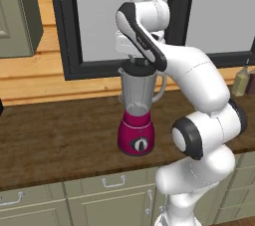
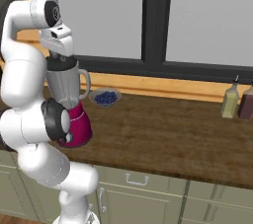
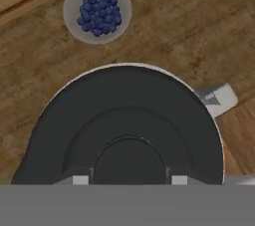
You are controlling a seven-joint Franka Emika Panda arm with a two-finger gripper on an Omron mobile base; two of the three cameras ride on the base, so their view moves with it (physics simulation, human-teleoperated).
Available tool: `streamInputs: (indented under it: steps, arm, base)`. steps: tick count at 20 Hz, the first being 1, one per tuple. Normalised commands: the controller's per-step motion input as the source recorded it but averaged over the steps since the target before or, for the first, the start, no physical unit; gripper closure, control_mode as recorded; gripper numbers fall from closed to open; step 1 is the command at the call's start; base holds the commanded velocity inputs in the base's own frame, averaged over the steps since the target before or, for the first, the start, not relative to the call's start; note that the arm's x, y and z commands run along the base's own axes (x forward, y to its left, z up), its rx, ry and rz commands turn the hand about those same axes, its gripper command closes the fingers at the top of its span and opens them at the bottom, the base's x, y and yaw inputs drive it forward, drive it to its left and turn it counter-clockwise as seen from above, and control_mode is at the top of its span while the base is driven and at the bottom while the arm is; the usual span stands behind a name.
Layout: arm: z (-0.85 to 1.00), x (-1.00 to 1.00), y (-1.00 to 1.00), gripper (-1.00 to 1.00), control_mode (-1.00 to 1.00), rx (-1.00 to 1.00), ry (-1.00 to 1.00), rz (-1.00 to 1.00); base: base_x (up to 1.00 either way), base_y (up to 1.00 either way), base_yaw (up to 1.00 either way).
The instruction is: Close the lid blender by securely placing the lid on top.
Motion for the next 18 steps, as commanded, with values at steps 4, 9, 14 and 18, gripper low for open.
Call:
streamInputs:
  steps: [4,9,14,18]
  arm:
    - [-0.42,0.03,0.0,1.0,-1.0,-0.02,-0.04,0.37]
    - [-0.6,0.0,0.0,1.0,-1.0,0.0,-0.01,0.31]
    - [-0.03,-0.13,0.0,-1.0,-1.0,0.0,-0.16,0.08]
    - [0.0,-0.44,0.0,-1.0,-1.0,0.0,-0.27,0.03]
  base:
    - [0.0,0.0,0.0]
    - [0.0,0.0,0.0]
    - [0.0,0.0,0.0]
    - [0.0,0.0,0.0]
